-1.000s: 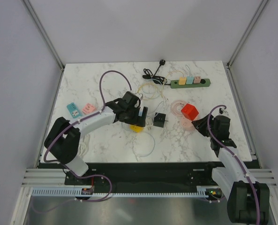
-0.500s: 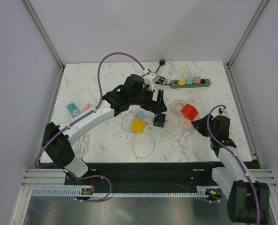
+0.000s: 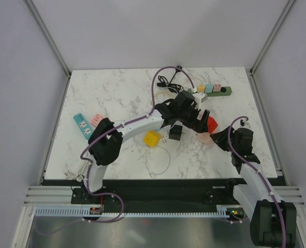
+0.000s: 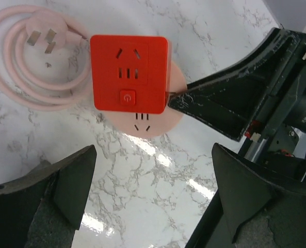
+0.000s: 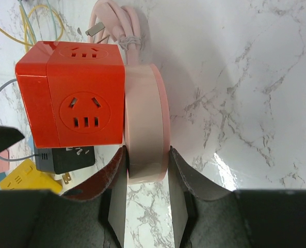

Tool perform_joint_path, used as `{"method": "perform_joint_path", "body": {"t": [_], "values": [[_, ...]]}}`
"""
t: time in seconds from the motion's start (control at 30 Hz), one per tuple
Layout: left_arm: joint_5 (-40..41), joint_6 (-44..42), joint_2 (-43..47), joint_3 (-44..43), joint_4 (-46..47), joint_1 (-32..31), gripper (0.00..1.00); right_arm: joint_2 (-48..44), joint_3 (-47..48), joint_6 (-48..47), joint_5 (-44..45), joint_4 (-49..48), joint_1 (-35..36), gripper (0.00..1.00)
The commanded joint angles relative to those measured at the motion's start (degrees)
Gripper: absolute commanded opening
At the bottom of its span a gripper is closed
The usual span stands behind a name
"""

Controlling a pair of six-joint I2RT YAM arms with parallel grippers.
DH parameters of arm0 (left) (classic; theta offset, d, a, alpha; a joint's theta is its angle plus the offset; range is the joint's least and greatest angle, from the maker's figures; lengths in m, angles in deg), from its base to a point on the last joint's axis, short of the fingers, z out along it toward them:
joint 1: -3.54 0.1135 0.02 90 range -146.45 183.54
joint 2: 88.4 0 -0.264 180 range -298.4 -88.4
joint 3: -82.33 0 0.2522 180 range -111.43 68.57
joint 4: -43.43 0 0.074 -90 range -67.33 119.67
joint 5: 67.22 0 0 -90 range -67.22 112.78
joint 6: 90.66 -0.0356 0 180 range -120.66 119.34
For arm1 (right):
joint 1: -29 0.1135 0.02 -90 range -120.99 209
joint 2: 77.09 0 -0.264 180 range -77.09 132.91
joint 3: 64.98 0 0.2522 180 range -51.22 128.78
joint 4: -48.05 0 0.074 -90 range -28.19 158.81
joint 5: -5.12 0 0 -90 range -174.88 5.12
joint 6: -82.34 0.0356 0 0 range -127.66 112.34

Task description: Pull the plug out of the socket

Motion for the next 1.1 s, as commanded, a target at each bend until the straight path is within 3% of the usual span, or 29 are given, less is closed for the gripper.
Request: {"method": "perform_joint_path", "body": {"t": [0.0,0.47,0.7,0.8,0.9,0.93,1.0,1.07], "values": [[2.0,-3.5,-2.8,-6.0,4.0,-0.2,1.0,0.1,-1.9,-2.7,-0.8,5.0,0.0,0.0],[2.6,-7.1,-13.3,-14.3,4.2,-0.2,1.0,0.1,-1.8,-2.8,-1.6,4.6,0.1,0.0],[-3.6,-6.6,-16.2,-16.3,5.0,-0.1,1.0,0.0,-1.7,-2.9,-1.6,4.8,0.0,0.0],[-6.0,-6.7,-16.5,-16.0,5.0,0.1,0.9,-0.2,-1.7,-2.9,-1.6,4.8,0.0,0.0],[-8.4,-5.4,-16.2,-15.9,5.4,0.5,0.68,-0.3,-1.7,-2.9,-1.6,4.8,0.0,0.0],[-9.0,-5.1,-16.0,-15.9,5.4,0.7,0.55,-0.3,-1.8,-2.9,-1.6,4.8,0.0,0.0],[-10.4,-4.4,-15.3,-15.6,5.9,0.9,0.44,-0.2,-1.6,-3.0,-1.4,4.8,0.0,0.0],[-11.2,-4.1,-14.8,-15.5,5.9,1.0,0.21,0.0,-1.5,-3.2,-1.3,4.7,0.0,0.0]]}}
